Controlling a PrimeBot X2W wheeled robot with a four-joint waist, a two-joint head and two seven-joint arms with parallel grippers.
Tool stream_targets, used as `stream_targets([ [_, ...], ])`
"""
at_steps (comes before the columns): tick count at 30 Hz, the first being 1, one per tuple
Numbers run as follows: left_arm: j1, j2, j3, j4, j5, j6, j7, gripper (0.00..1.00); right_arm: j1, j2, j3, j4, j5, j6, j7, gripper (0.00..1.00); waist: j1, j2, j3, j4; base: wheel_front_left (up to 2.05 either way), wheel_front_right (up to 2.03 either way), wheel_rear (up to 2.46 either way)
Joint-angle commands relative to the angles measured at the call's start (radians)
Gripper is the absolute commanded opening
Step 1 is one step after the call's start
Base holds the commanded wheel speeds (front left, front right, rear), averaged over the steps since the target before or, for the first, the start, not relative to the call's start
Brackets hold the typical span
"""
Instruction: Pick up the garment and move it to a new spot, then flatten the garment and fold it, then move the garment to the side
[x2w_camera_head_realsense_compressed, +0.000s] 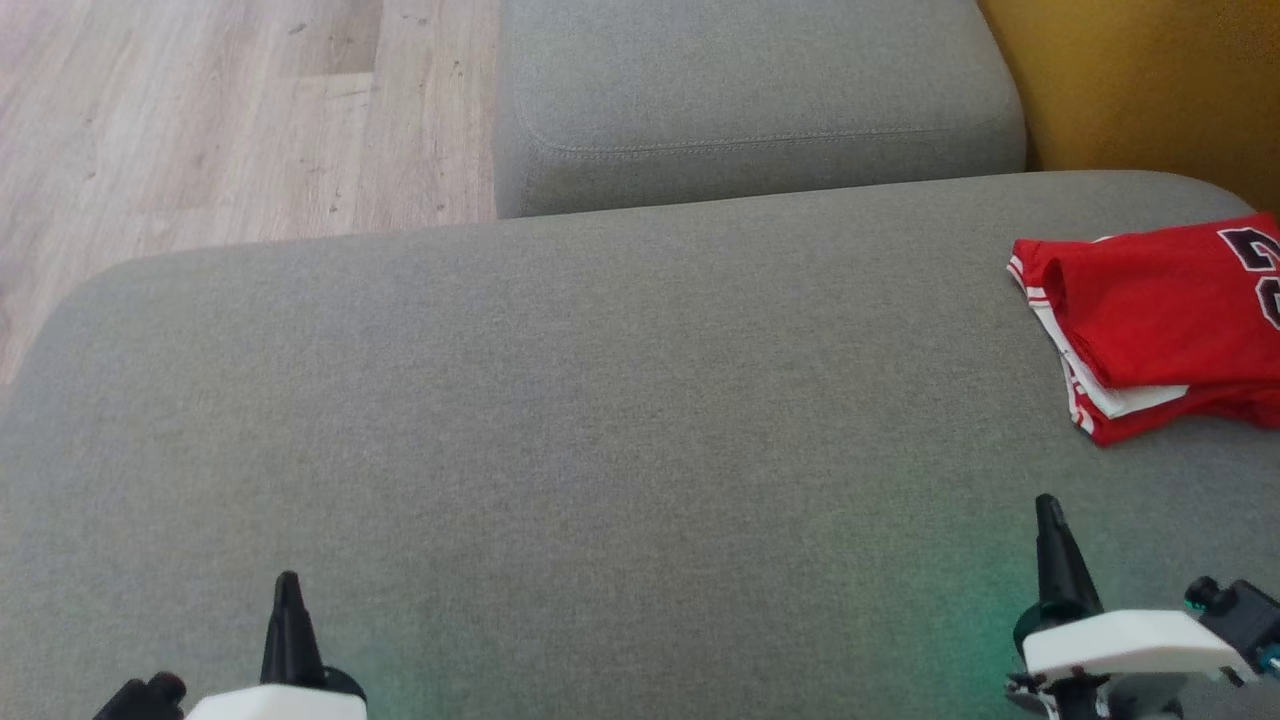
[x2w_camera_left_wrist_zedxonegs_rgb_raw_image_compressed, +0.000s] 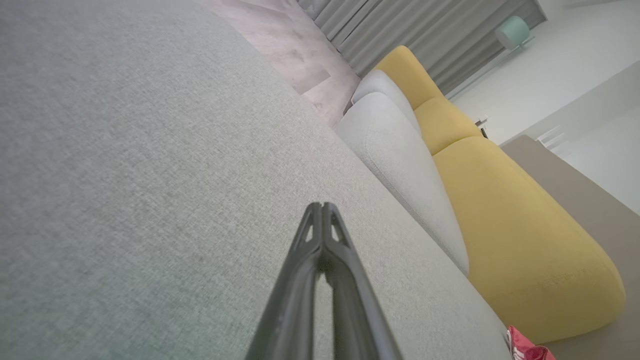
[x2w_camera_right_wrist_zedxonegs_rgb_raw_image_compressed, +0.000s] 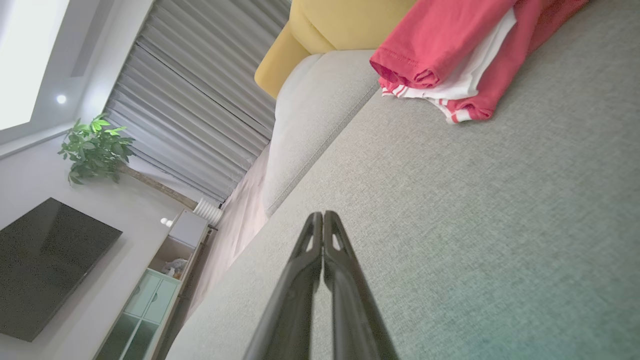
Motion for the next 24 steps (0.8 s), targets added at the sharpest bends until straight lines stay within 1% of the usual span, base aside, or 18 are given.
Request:
stream_targets([
  [1,-0.06,0.013,0.033,-0.024,-0.037,-0.011,0.009,0.0,-0.065,-0.018,0.001,-0.039,0.041,0.0,0.008,0.0,-0.0001,0.0,0.002,0.001,0.0,0.0,0.0],
  [24,-0.122,0.013,0.075,-0.008,-0.292,-0.045,0.074,0.0,-0.105,-0.019,-0.043,-0.045,0.307,-0.001,0.07,0.0,-0.0001,0.0,0.017,0.007,0.0,0.0,0.0],
])
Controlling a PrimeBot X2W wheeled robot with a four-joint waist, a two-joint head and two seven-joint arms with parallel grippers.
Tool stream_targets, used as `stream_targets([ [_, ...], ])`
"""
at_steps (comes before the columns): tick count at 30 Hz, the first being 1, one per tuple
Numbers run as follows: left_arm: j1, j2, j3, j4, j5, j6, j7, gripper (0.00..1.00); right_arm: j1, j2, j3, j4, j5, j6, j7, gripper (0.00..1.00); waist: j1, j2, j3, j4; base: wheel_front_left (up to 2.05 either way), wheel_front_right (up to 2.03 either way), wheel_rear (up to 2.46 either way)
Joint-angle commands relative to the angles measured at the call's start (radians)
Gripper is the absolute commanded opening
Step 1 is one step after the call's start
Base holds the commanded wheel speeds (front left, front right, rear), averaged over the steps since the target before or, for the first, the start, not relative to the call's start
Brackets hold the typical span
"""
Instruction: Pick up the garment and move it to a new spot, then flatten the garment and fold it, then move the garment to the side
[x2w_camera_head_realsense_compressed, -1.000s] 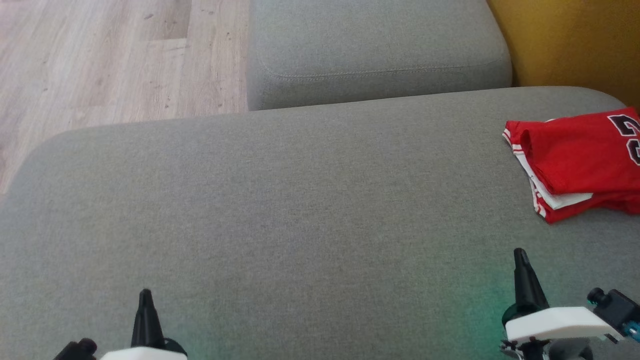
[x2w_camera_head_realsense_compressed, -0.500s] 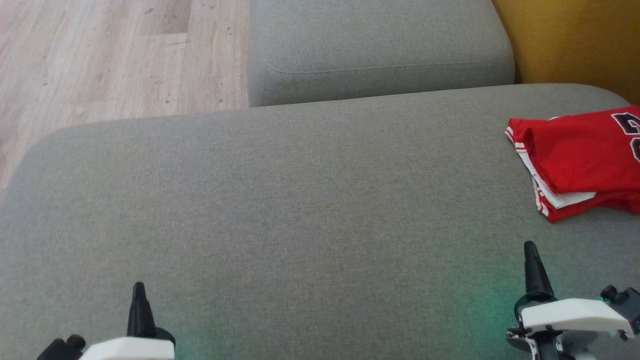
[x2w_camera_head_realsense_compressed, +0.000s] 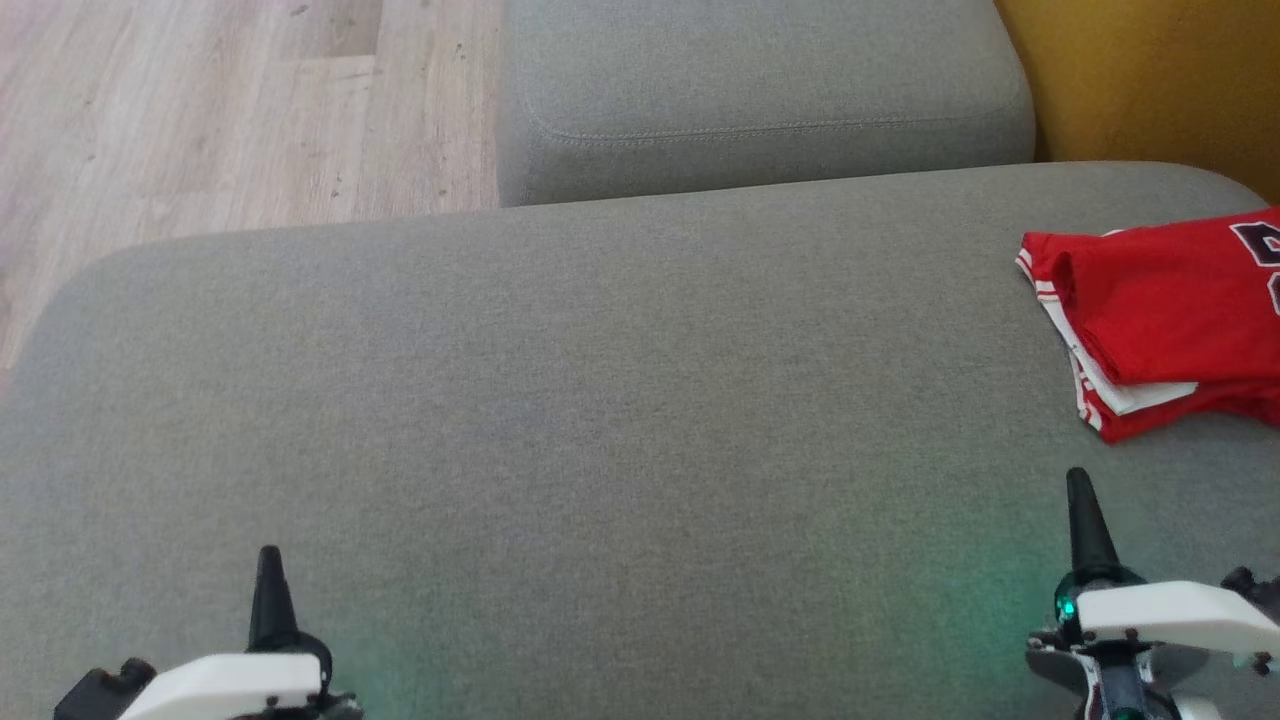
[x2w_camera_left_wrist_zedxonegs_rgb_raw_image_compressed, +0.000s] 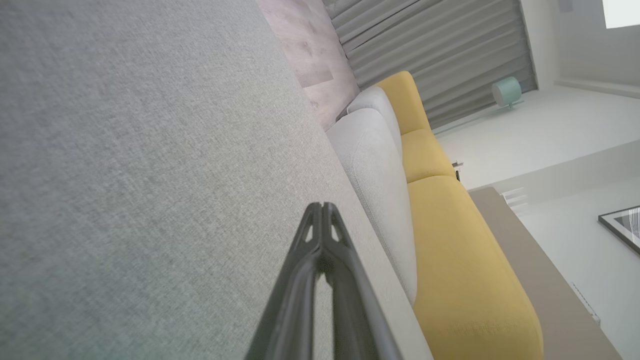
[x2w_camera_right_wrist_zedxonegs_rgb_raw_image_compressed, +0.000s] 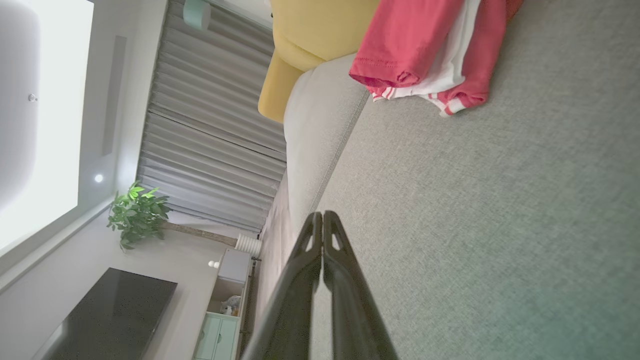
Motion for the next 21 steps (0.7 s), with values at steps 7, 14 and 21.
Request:
stream_targets([
  [7,-0.08,0.013,0.045,-0.02,-0.096,-0.016,0.025,0.0,-0.073,-0.018,-0.005,-0.041,0.103,-0.001,0.024,0.0,0.0,-0.0001,0.005,0.002,0.0,0.0,0.0],
  [14,-0.1,0.013,0.059,-0.015,-0.176,-0.026,0.046,0.0,-0.086,-0.018,-0.02,-0.043,0.187,-0.001,0.044,0.0,0.0,-0.0001,0.01,0.004,0.0,0.0,0.0],
  [21,-0.119,0.012,0.073,-0.01,-0.256,-0.037,0.067,0.0,-0.099,-0.017,-0.035,-0.045,0.271,-0.001,0.065,0.0,0.0,-0.0001,0.015,0.006,0.0,0.0,0.0],
])
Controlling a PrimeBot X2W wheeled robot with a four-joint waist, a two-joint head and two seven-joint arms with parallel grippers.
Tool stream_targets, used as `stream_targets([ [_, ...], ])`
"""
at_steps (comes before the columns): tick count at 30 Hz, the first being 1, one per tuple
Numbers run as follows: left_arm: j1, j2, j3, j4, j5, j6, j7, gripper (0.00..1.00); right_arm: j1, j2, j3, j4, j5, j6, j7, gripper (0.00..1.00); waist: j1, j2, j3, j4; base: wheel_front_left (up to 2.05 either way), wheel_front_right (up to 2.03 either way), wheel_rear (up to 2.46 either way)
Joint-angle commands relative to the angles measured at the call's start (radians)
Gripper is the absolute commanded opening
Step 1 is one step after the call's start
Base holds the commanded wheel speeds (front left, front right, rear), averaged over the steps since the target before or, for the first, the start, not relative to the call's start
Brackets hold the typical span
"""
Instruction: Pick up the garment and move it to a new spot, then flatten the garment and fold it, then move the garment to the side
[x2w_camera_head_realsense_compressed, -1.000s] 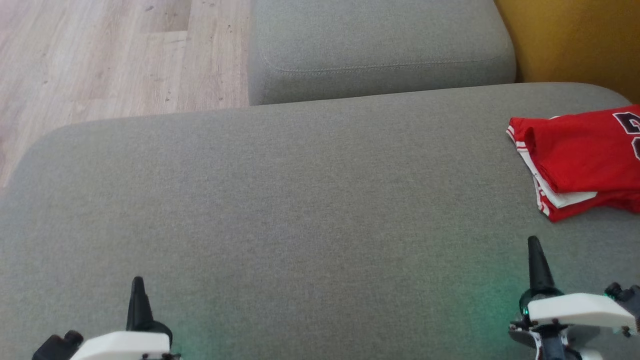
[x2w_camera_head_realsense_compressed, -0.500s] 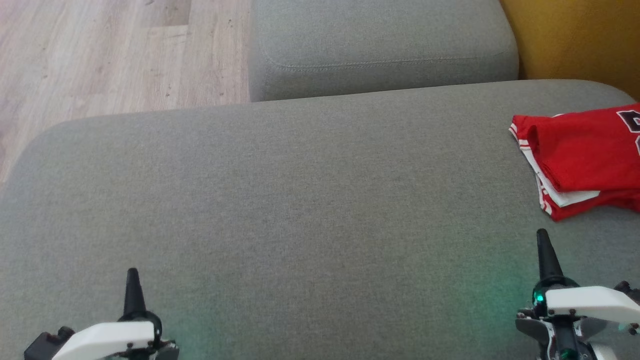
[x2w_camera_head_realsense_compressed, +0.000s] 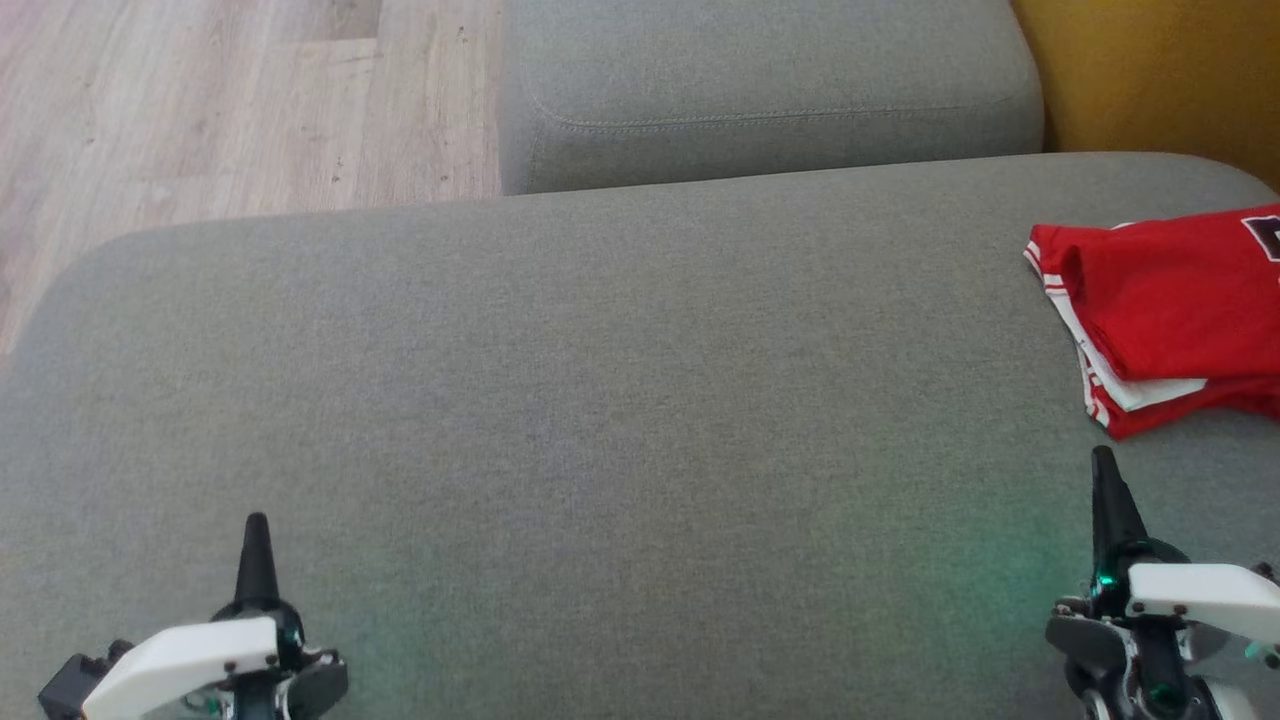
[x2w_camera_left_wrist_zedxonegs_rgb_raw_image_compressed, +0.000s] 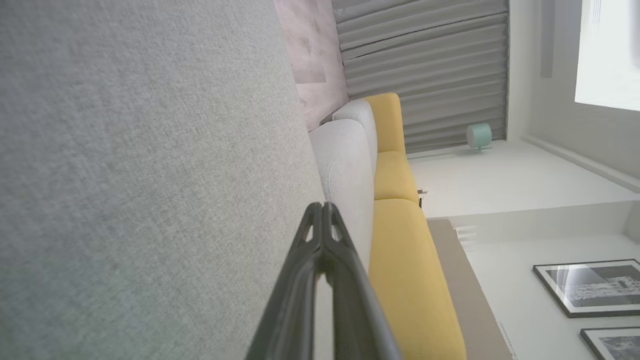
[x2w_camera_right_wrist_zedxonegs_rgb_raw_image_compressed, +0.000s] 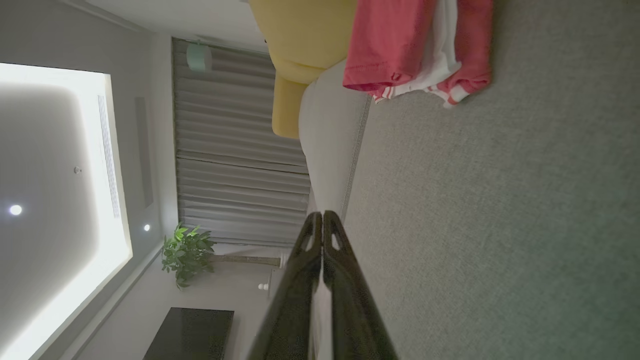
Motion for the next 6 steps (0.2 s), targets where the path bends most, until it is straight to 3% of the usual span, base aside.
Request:
stream_targets([
  [1,-0.059,0.013,0.037,-0.024,-0.029,-0.011,0.008,0.0,-0.063,-0.017,0.011,-0.04,0.033,-0.001,0.01,0.0,0.0,-0.0001,0.001,0.0,0.0,0.0,0.0],
  [6,-0.073,0.012,0.047,-0.021,-0.086,-0.019,0.023,0.0,-0.072,-0.017,0.0,-0.041,0.093,-0.001,0.025,0.0,0.0,-0.0001,0.005,0.002,0.0,0.0,0.0],
])
